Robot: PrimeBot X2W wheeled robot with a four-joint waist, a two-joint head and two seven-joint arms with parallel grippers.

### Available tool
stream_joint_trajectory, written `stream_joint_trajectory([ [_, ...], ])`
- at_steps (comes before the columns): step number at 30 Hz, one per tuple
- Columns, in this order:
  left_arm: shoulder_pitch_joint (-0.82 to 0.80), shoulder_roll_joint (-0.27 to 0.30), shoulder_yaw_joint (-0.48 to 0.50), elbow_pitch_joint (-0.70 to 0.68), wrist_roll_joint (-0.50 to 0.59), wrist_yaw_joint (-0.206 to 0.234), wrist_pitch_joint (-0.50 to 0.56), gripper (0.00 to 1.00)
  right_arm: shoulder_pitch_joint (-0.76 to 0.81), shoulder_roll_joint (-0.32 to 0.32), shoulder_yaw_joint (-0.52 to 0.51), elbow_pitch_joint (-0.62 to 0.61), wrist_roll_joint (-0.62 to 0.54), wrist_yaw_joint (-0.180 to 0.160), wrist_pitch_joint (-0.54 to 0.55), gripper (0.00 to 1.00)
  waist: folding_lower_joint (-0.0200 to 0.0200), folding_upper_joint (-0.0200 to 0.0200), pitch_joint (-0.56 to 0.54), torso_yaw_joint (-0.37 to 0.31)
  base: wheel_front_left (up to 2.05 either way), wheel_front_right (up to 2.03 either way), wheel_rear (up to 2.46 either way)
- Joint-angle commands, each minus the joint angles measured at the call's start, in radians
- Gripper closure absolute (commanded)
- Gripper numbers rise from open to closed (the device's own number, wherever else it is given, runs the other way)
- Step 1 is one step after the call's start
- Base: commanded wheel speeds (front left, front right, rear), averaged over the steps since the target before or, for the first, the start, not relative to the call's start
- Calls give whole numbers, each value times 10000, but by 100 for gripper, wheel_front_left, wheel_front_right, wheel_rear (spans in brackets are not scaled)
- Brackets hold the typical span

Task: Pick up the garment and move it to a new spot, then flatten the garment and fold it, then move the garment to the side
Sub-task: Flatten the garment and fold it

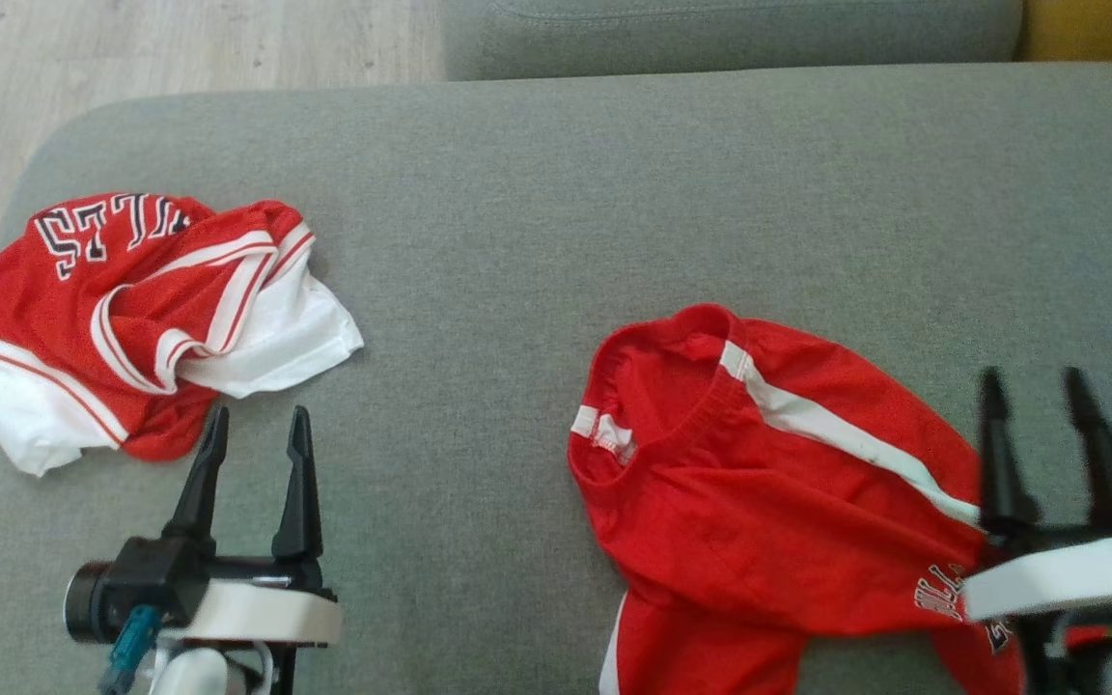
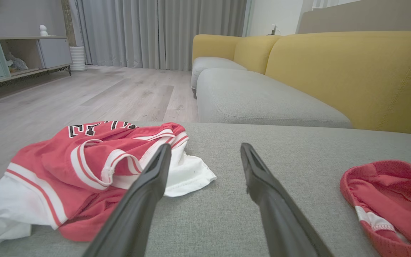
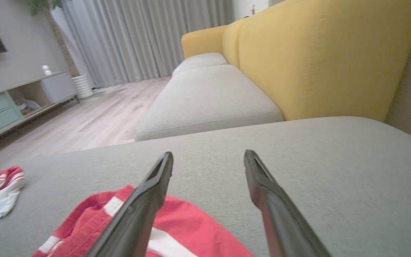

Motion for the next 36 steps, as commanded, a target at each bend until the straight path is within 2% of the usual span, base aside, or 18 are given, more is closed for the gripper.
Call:
stream_joint_trajectory([
  [1, -193, 162, 277, -371, 84, 52, -83, 0, -193, -138, 488, -471, -129, -7, 5, 0, 0, 0, -46, 43, 0, 0, 0],
  [7, -106, 233, 231, -533, 77, 122, 19, 0, 37, -138, 1270, -851, -91, -7, 192, 0, 0, 0, -146, 123, 0, 0, 0],
  [16, -43, 271, 55, -769, 69, 170, 213, 0, 56, -137, 1347, -861, -22, -7, 273, 0, 0, 0, -176, 117, 0, 0, 0],
  [19, -245, 233, -314, -901, 107, 57, 448, 0, 28, -137, 1299, -897, 2, -7, 285, 0, 0, 0, -91, 115, 0, 0, 0],
  [22, -819, 125, -1192, -1080, 121, -182, 906, 0, 8, -137, 1207, -964, 6, -7, 366, 0, 0, 0, 95, 134, 0, 0, 0],
  [26, -1943, -55, -2868, -1162, -175, -379, 1834, 0, -95, -137, 1113, -1076, -3, -7, 520, 0, 0, 0, 449, 74, 0, 0, 0],
  [30, -3066, -160, -4685, -962, -973, -420, 2780, 0, -275, -137, 1062, -1071, -11, -7, 651, 0, 0, 0, 819, -95, 0, 0, 0],
  [31, -3066, -160, -4685, -962, -973, -420, 2780, 0, -275, -137, 1062, -1071, -11, -7, 651, 0, 0, 0, 819, -95, 0, 0, 0],
  [36, -4136, -193, -6618, -129, -2182, -424, 3894, 0, -426, -137, 1109, -1021, 132, -7, 732, 0, 0, 0, 1189, -362, 0, 0, 0],
])
